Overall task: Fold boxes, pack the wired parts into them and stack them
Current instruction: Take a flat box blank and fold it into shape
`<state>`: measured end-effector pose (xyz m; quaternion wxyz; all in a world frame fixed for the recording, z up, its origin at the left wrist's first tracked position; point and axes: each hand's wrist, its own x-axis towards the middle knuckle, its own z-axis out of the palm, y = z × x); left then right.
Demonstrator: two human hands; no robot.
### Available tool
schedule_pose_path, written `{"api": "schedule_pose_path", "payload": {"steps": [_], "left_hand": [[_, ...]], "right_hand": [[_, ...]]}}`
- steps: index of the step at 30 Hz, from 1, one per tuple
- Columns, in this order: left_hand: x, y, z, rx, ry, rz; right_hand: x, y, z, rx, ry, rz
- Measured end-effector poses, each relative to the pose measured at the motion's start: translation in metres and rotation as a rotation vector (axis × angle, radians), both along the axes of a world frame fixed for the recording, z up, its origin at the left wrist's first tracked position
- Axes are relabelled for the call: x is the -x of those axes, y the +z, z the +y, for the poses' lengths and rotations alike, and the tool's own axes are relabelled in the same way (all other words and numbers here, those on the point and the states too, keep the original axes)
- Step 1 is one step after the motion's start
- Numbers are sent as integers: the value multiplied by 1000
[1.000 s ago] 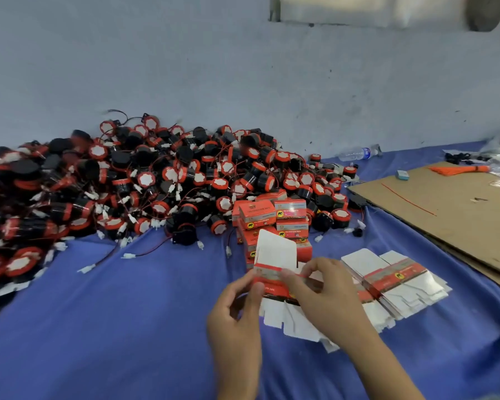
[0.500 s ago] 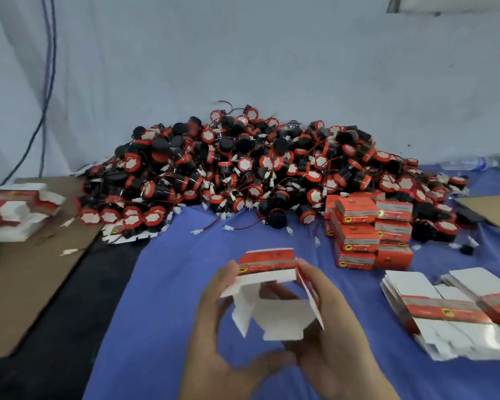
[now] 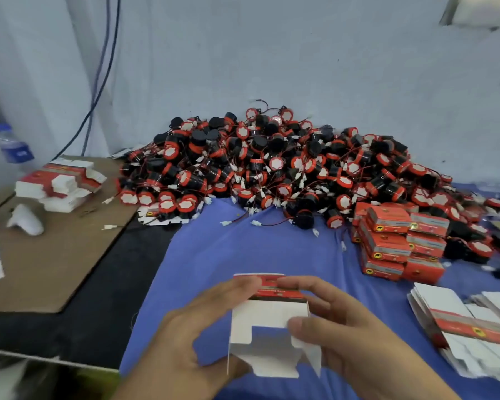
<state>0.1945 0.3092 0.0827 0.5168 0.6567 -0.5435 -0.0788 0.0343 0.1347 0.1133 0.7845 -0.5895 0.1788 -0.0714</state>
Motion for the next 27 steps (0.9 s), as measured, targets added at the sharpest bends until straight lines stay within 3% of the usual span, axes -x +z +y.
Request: {"api": "schedule_pose_path", "payload": {"steps": [8, 11, 16, 27], "left_hand": [[10, -2, 6, -106, -119, 214], [11, -9, 8, -22, -262, 345], [11, -20, 2, 117, -281, 514], [43, -25, -13, 220, 174, 397]], "right_hand": [[7, 1, 13, 101, -123, 96], [11, 1, 16, 99, -150, 98], [17, 1, 17, 73, -168, 105], [15, -18, 32, 168, -255, 68]]}}
